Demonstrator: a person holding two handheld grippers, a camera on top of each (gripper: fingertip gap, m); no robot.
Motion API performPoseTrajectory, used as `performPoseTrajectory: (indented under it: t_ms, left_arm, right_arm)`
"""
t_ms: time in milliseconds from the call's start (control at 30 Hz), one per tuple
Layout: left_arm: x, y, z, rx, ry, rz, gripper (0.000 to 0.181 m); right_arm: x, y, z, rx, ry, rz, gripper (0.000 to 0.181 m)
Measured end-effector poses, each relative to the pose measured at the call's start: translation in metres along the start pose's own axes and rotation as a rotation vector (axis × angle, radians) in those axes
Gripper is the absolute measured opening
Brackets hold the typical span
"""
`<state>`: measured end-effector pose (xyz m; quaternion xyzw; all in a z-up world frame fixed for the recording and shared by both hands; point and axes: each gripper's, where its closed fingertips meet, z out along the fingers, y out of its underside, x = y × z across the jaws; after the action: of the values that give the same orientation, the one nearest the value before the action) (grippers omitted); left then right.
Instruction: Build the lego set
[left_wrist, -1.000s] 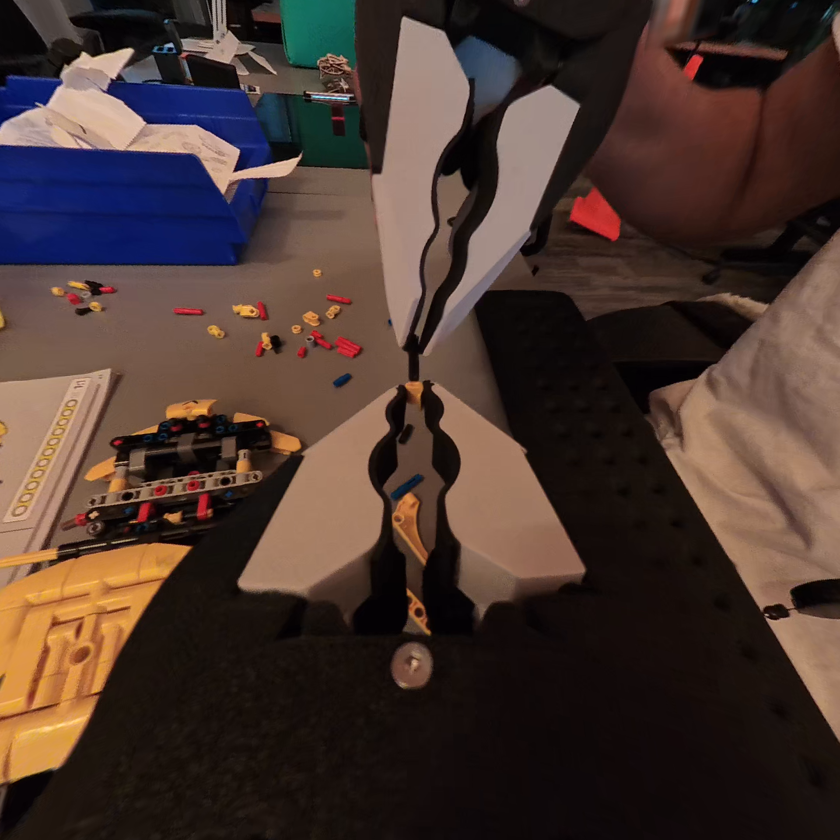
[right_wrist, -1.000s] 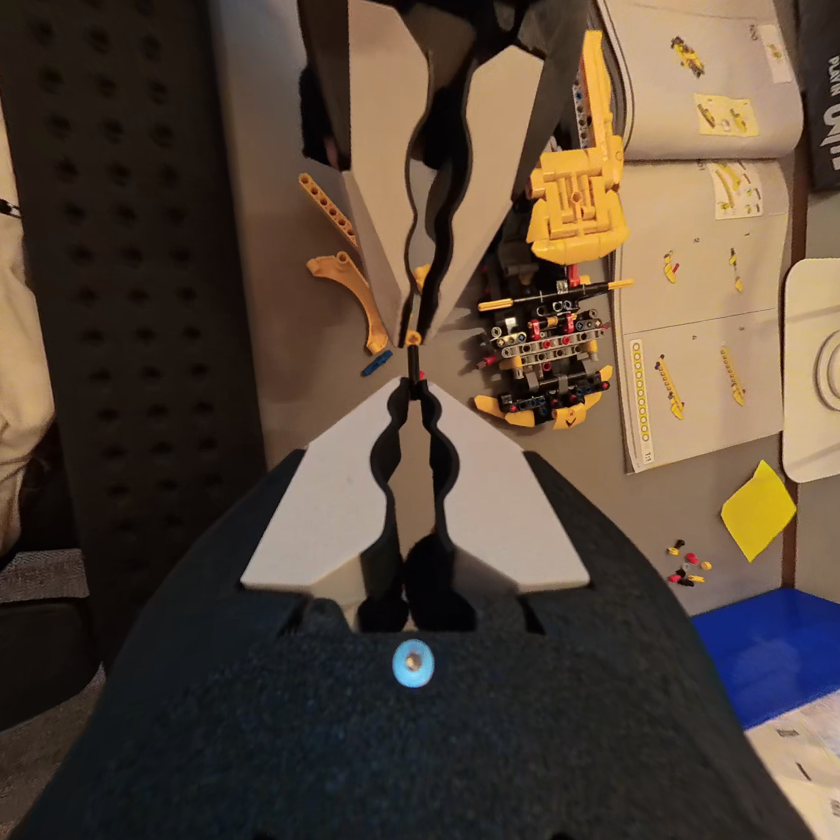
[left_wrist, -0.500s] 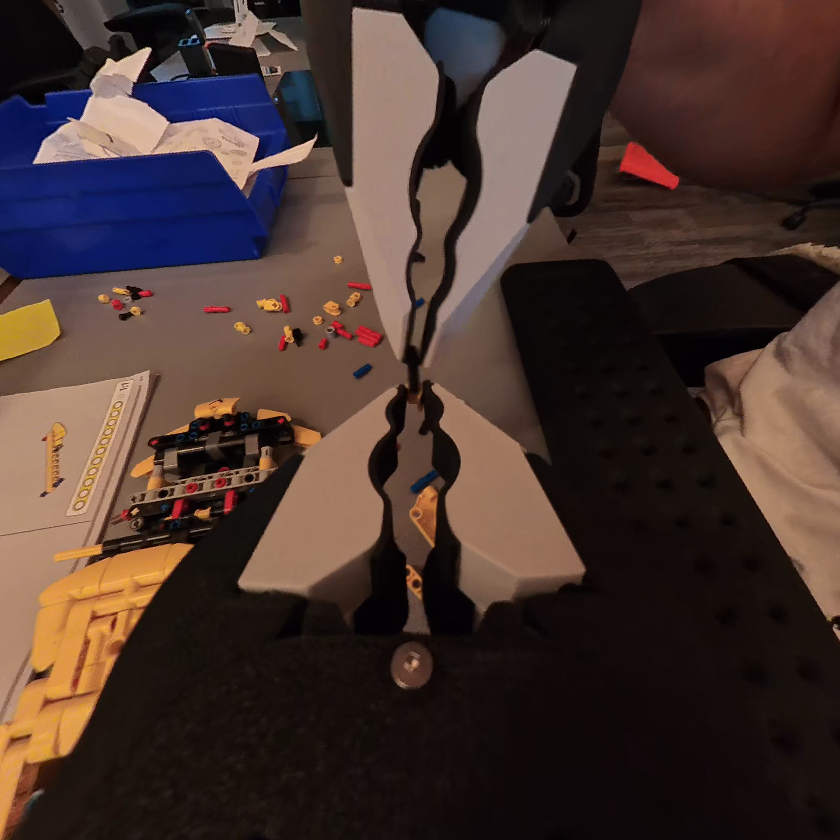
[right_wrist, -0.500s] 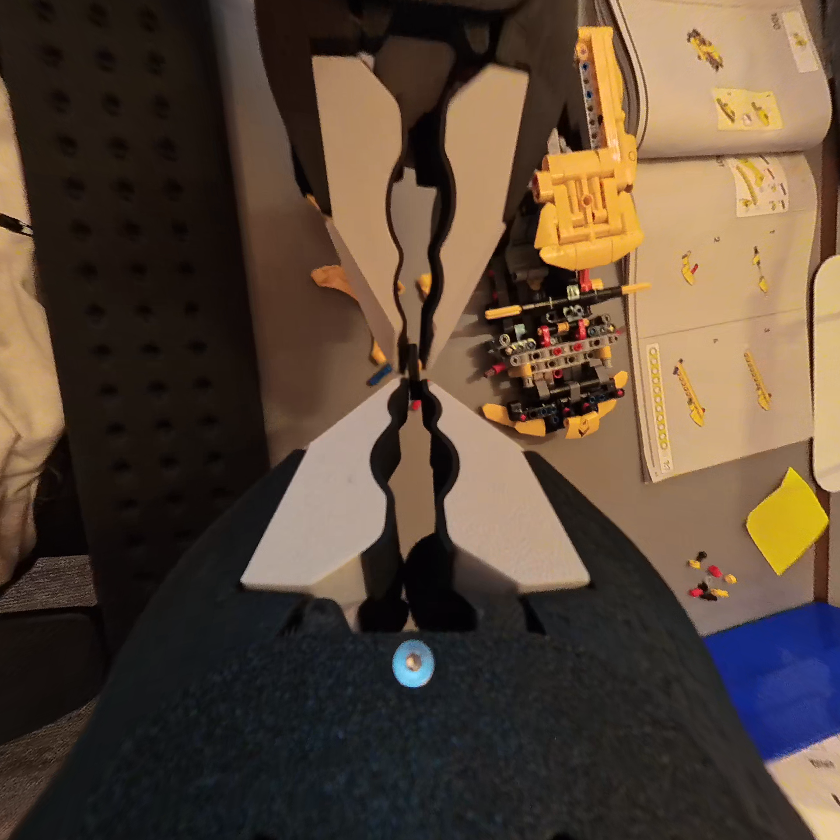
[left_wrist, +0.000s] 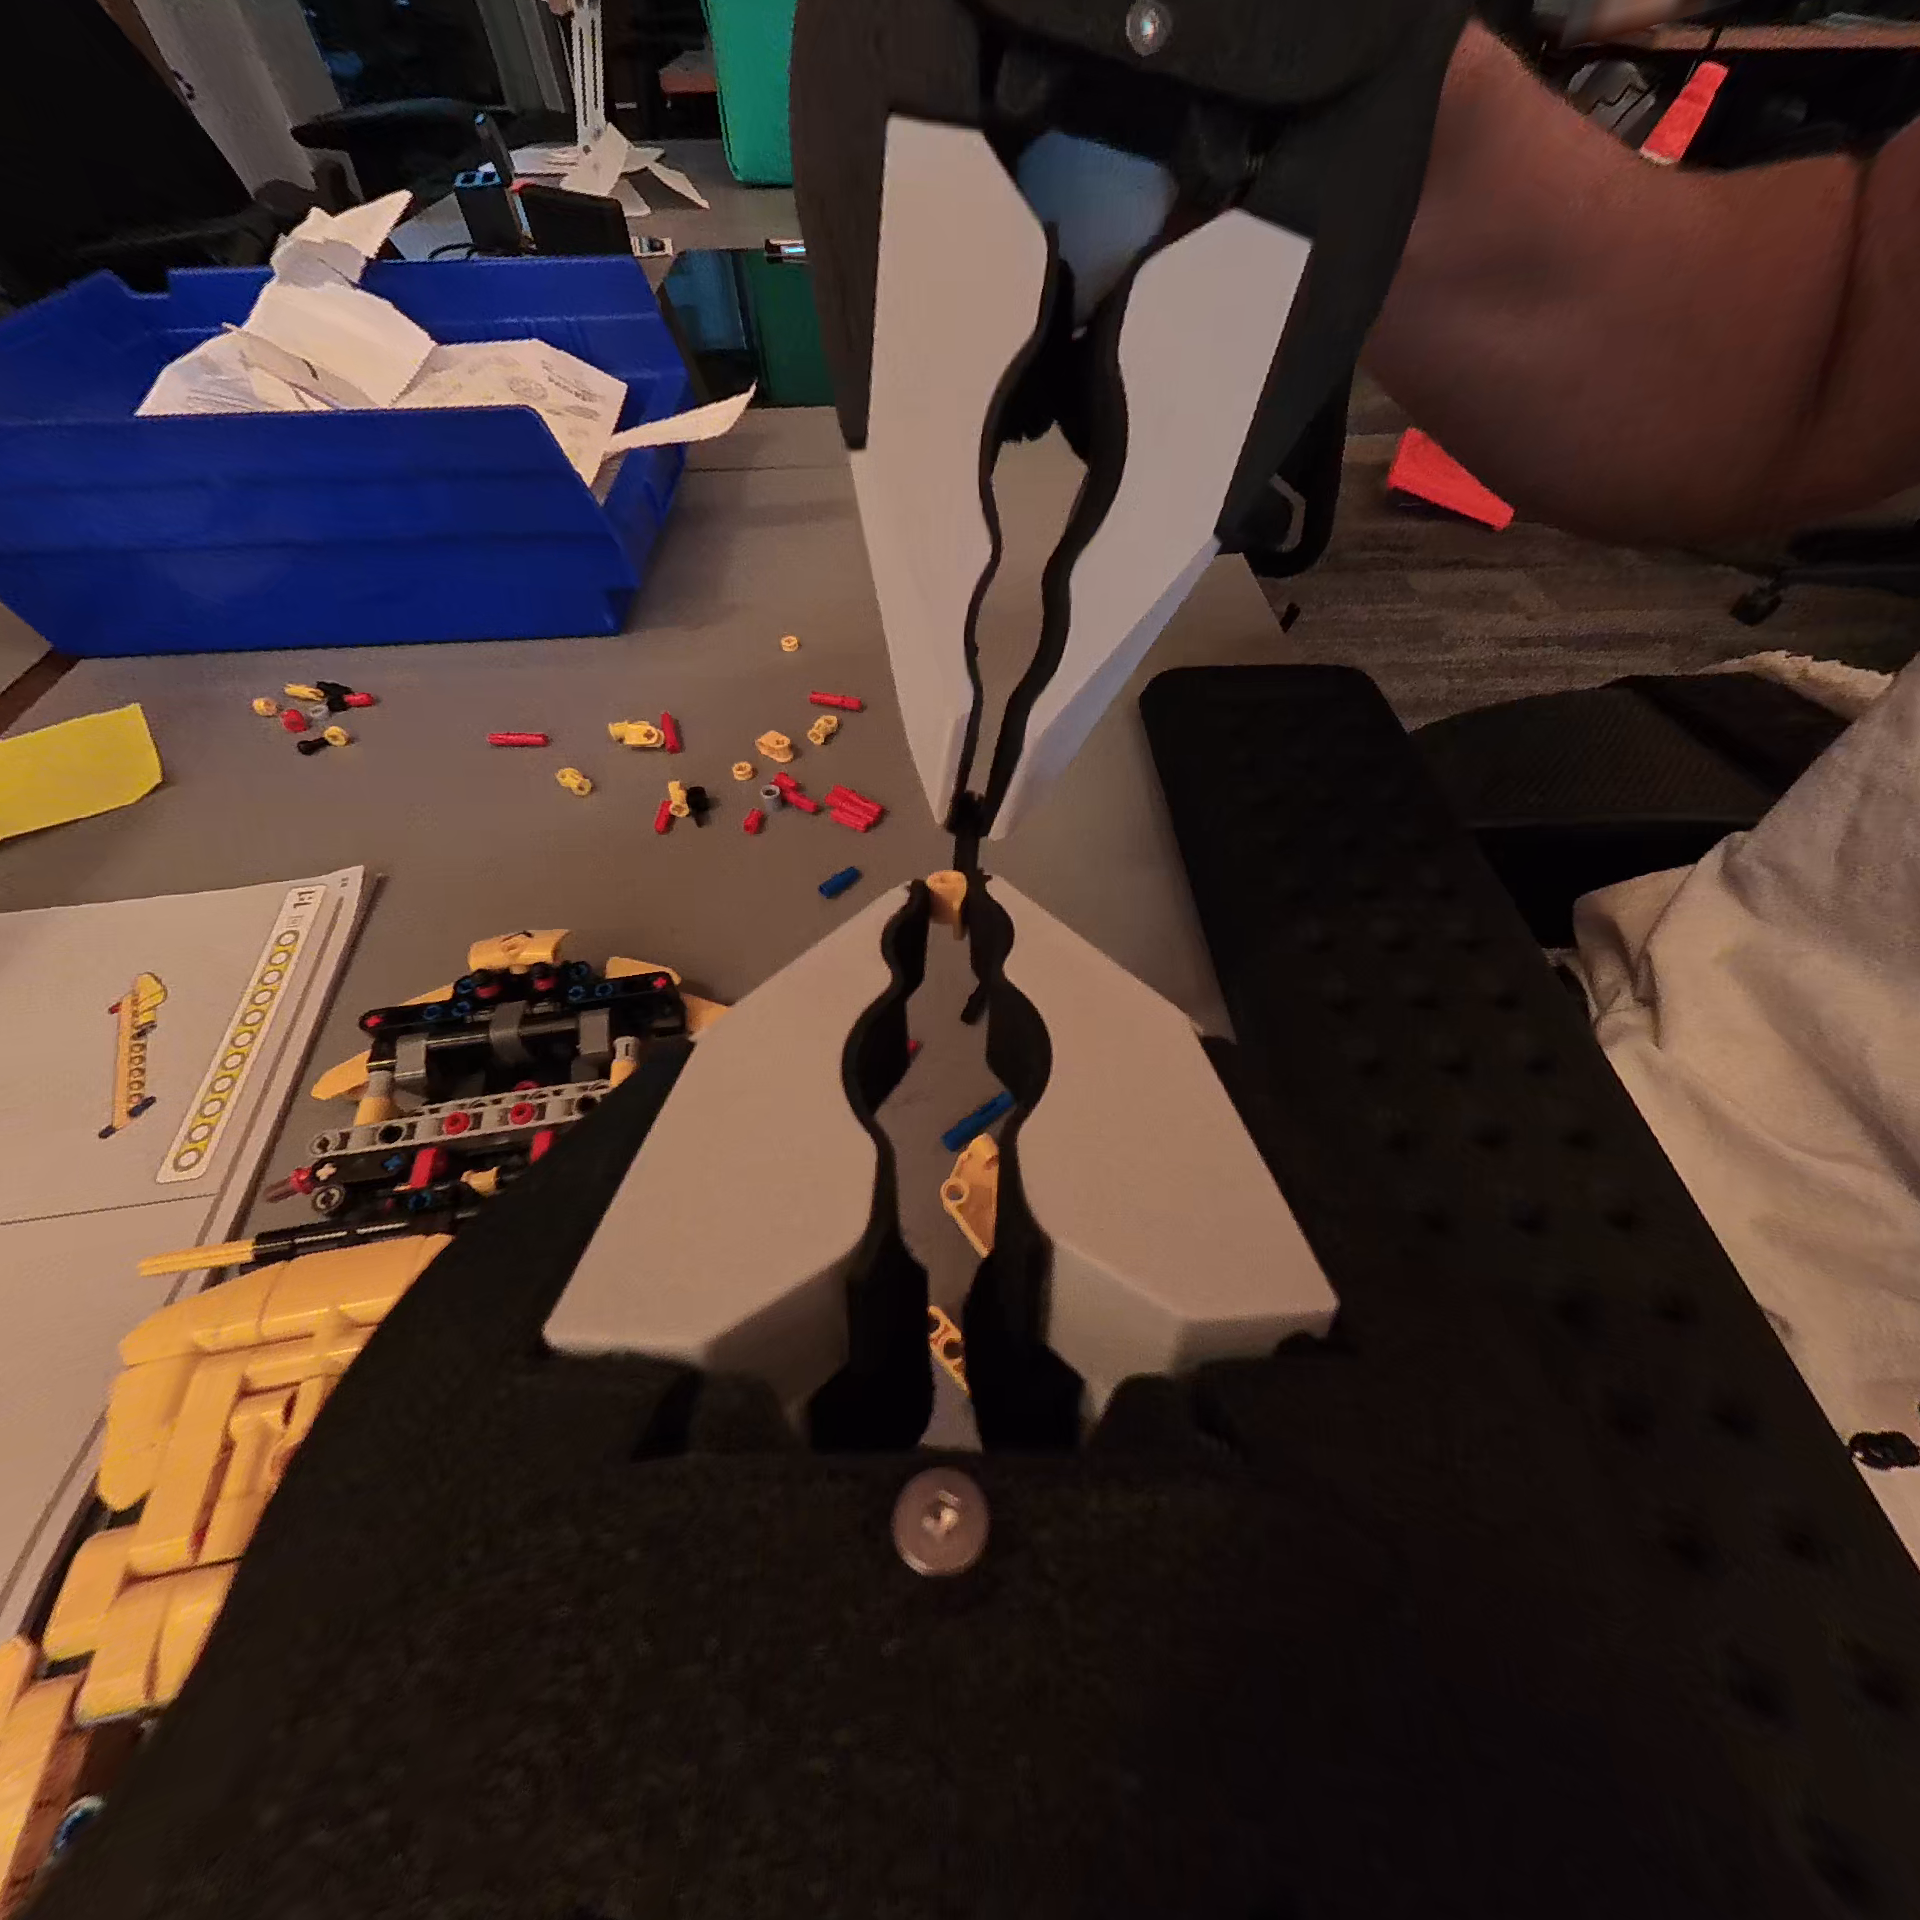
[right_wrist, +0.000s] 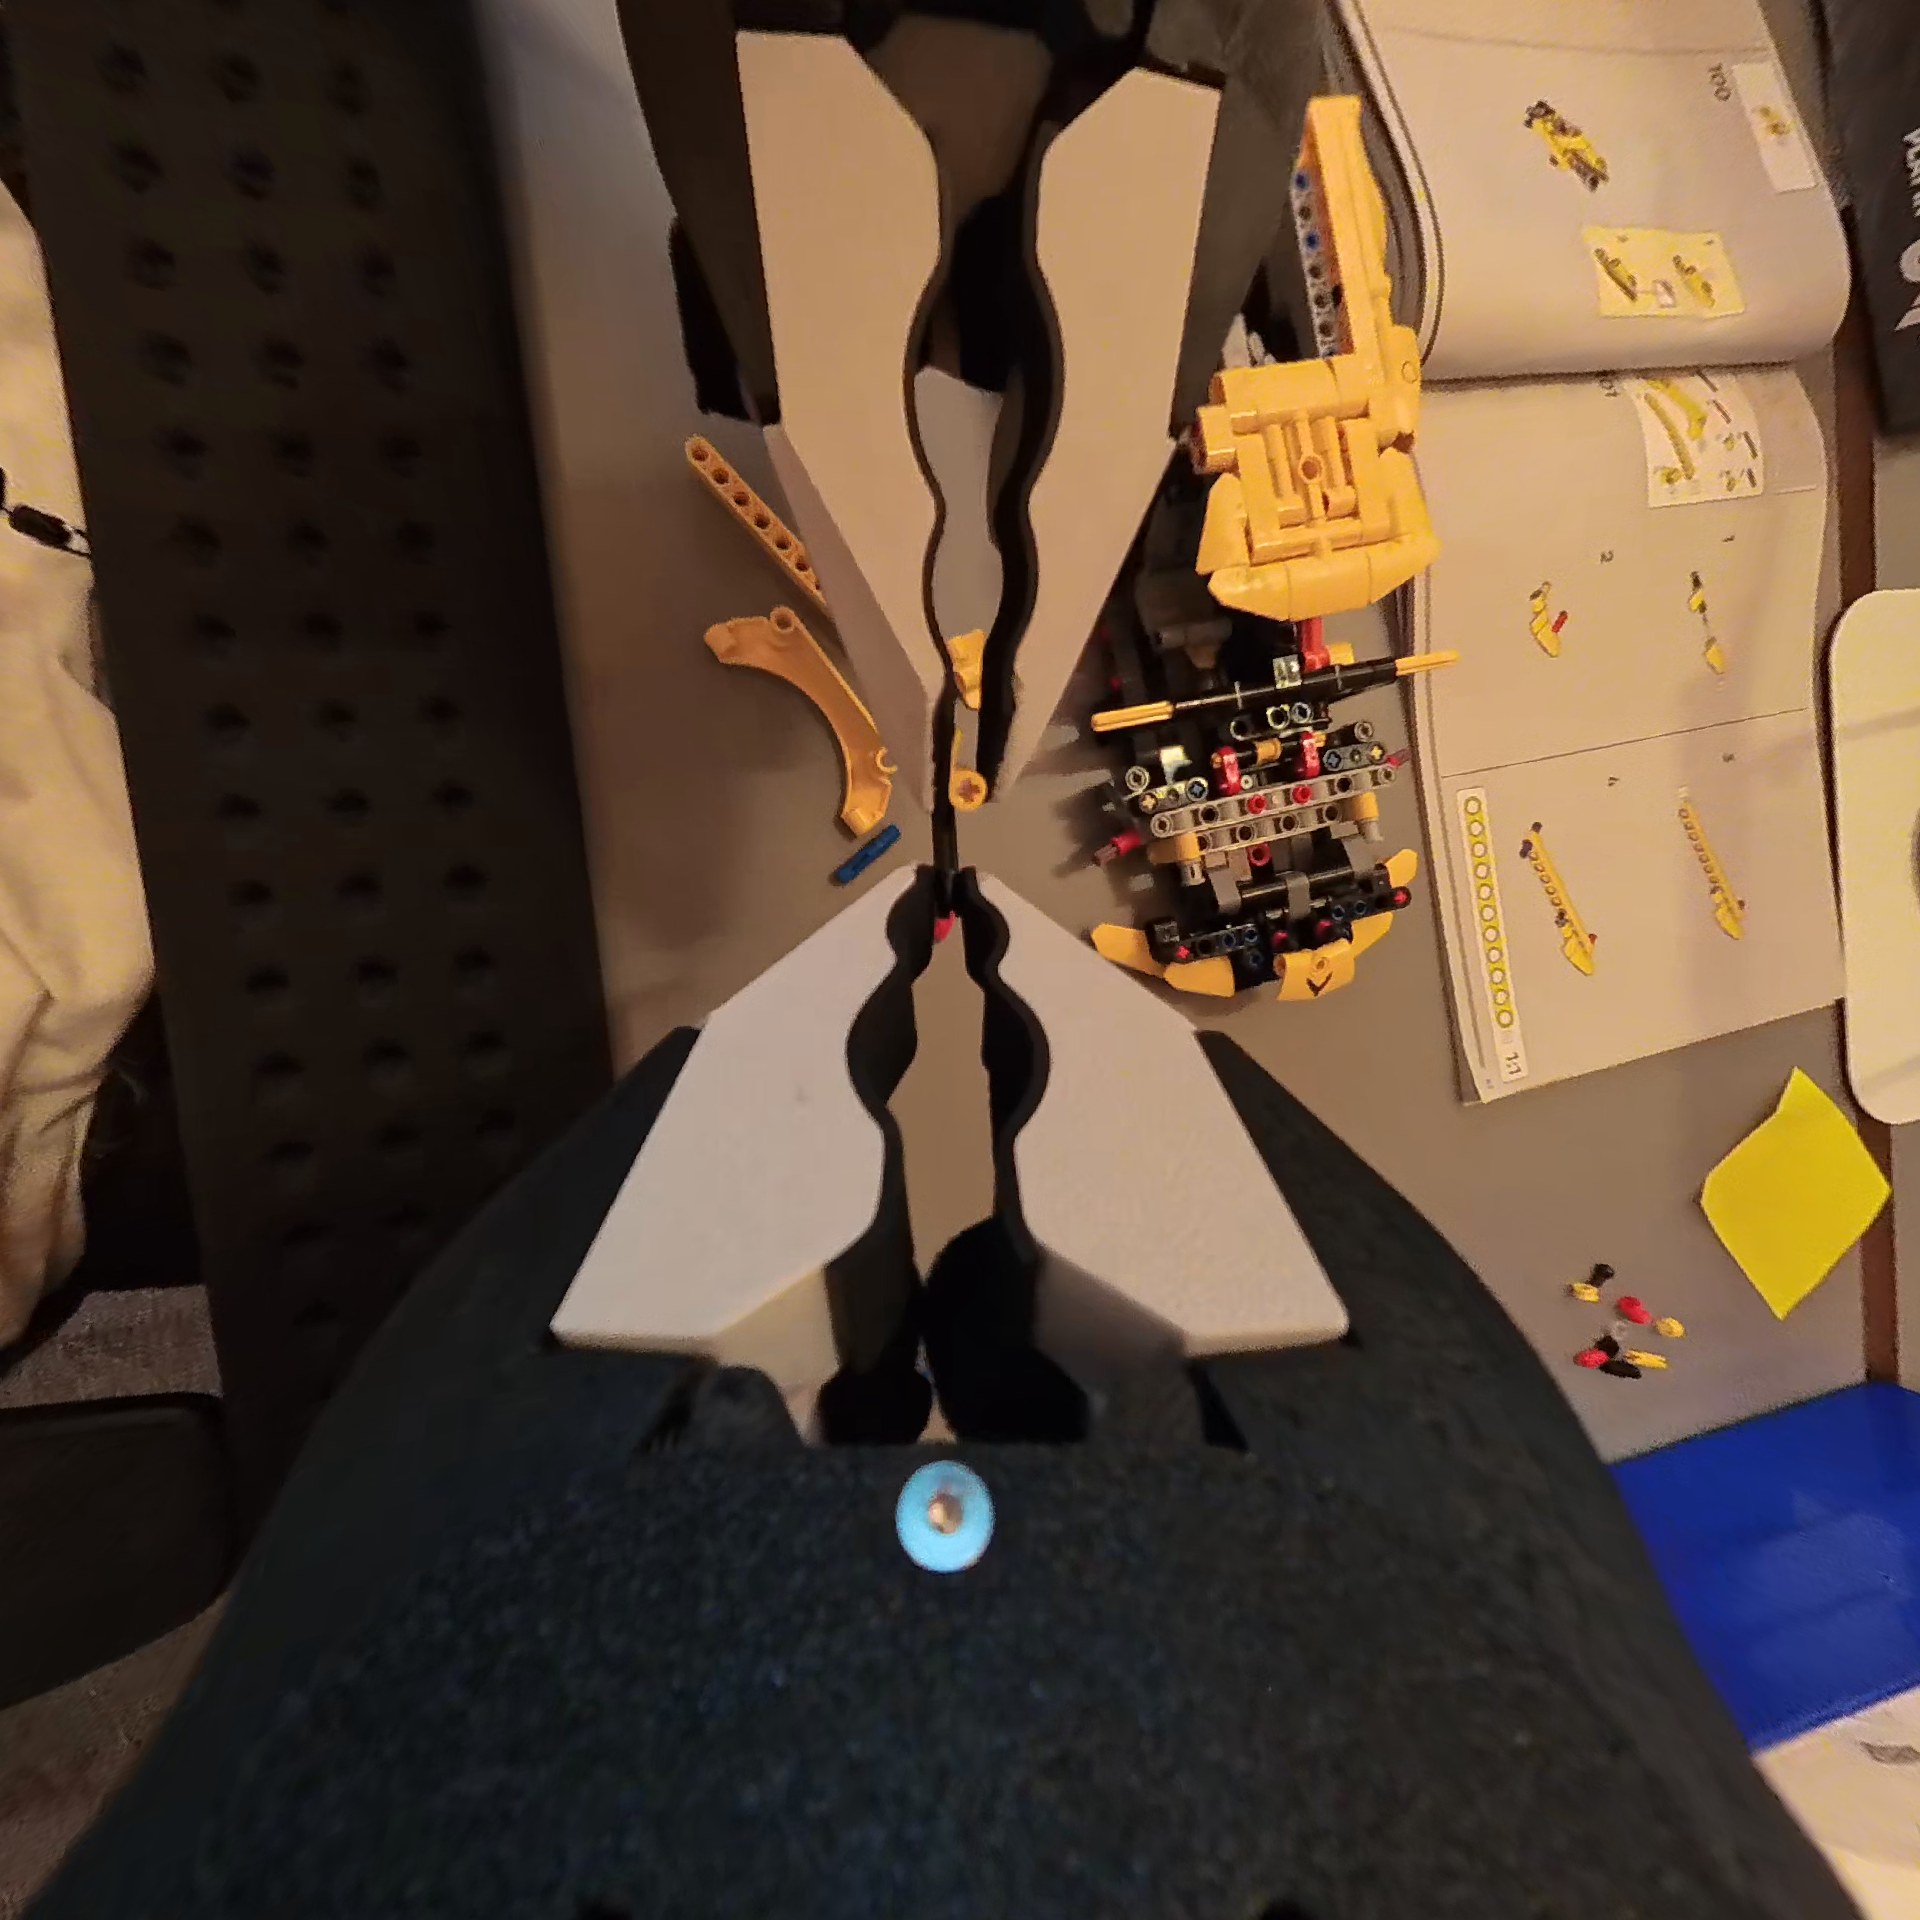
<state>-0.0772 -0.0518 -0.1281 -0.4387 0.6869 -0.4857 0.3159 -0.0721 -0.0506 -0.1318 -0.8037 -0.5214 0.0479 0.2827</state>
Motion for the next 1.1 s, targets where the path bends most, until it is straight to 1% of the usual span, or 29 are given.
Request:
performPoseTrajectory:
  t_ms: [100, 167, 200, 267, 300, 367, 433, 467, 533, 567, 600, 633, 667, 733, 767, 833, 900, 967, 1033, 1100]
  left_arm:
    - [0.003, 0.002, 0.003, -0.006, 0.015, -0.002, 0.007]
    - [0.007, -0.002, 0.007, 0.016, 0.027, -0.005, 0.007]
    - [0.01, -0.003, 0.009, 0.021, 0.039, -0.012, 0.007]
    - [0.005, 0.006, 0.01, -0.028, 0.01, 0.008, 0.007]
    - [0.0, 0.011, 0.008, -0.054, -0.011, 0.016, 0.007]
    - [-0.008, 0.013, 0.002, -0.057, -0.024, -0.012, 0.007]
    - [-0.014, 0.011, -0.003, -0.045, -0.039, -0.024, 0.007]
    - [-0.015, 0.011, -0.005, -0.046, -0.047, -0.018, 0.007]
    - [-0.017, 0.011, -0.007, -0.052, -0.059, -0.008, 0.007]
    - [-0.018, 0.012, -0.007, -0.053, -0.062, -0.006, 0.007]
    - [-0.018, 0.011, -0.007, -0.051, -0.064, -0.004, 0.007]
    - [-0.018, 0.011, -0.007, -0.05, -0.063, -0.005, 0.007]
    - [-0.018, 0.011, -0.007, -0.048, -0.063, -0.008, 0.007]
    - [-0.017, 0.011, -0.007, -0.054, -0.061, -0.006, 0.007]
    - [-0.016, 0.011, -0.006, -0.058, -0.063, -0.001, 0.007]
    - [-0.015, 0.012, -0.004, -0.065, -0.063, 0.007, 0.007]
    - [-0.014, 0.015, -0.002, -0.077, -0.061, 0.01, 0.007]
    - [-0.015, 0.019, 0.0, -0.094, -0.065, 0.015, 0.007]
    - [-0.016, 0.021, 0.0, -0.105, -0.07, 0.017, 0.007]
    - [-0.017, 0.023, 0.0, -0.109, -0.069, 0.008, 0.007]
  right_arm:
    - [-0.002, -0.01, -0.004, 0.096, -0.023, 0.029, 0.002]
    - [-0.003, -0.018, -0.007, 0.183, -0.043, 0.057, 0.0]
    - [-0.002, -0.015, -0.004, 0.169, -0.048, 0.071, 0.0]
    - [0.006, 0.004, 0.002, 0.1, -0.007, 0.092, 0.0]
    - [0.009, 0.011, 0.002, 0.098, 0.006, 0.113, 0.0]
    - [0.01, 0.028, 0.004, 0.09, -0.006, 0.209, 0.0]
    - [0.011, 0.05, 0.008, 0.063, 0.022, 0.302, 0.0]
    - [0.007, 0.057, 0.008, 0.075, 0.03, 0.332, 0.0]
    - [-0.004, 0.059, 0.001, 0.171, 0.052, 0.397, 0.0]
    - [-0.018, 0.057, -0.004, 0.227, 0.023, 0.441, 0.002]
    - [-0.037, 0.054, -0.009, 0.264, -0.034, 0.483, 0.009]
    - [-0.056, 0.055, -0.012, 0.266, -0.074, 0.522, 0.016]
    - [-0.076, 0.057, -0.013, 0.243, -0.091, 0.534, 0.02]
    - [-0.11, 0.055, -0.012, 0.213, -0.077, 0.514, 0.021]
    - [-0.123, 0.055, -0.008, 0.17, -0.061, 0.498, 0.021]
    - [-0.142, 0.061, 0.002, 0.033, -0.047, 0.457, 0.021]
    - [-0.145, 0.064, 0.008, -0.083, -0.027, 0.413, 0.023]
    - [-0.14, 0.063, 0.009, -0.154, -0.01, 0.361, 0.018]
    - [-0.142, 0.066, 0.012, -0.227, -0.058, 0.327, 0.015]
    - [-0.146, 0.064, 0.017, -0.251, -0.124, 0.313, 0.015]
